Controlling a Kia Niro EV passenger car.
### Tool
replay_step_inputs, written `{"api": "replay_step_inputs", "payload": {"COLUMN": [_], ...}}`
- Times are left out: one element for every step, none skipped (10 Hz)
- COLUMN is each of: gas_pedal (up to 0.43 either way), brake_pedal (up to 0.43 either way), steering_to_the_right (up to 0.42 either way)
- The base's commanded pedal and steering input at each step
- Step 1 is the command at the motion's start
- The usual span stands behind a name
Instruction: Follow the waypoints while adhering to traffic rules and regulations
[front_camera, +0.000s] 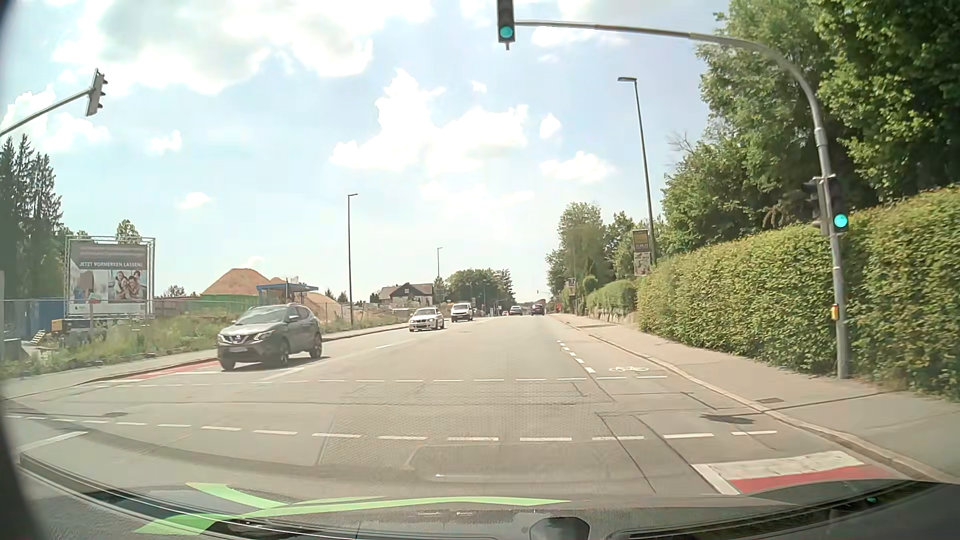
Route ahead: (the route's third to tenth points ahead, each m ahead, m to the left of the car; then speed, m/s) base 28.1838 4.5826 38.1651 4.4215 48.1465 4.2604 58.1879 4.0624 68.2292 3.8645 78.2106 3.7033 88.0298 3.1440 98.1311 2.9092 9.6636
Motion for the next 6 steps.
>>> {"api": "replay_step_inputs", "payload": {"gas_pedal": [0.209, 0.209, 0.209, 0.209, 0.209, 0.209], "brake_pedal": [0.000, 0.000, 0.000, 0.000, 0.000, 0.000], "steering_to_the_right": [0.004, 0.005, 0.006, 0.007, 0.007, 0.011]}}
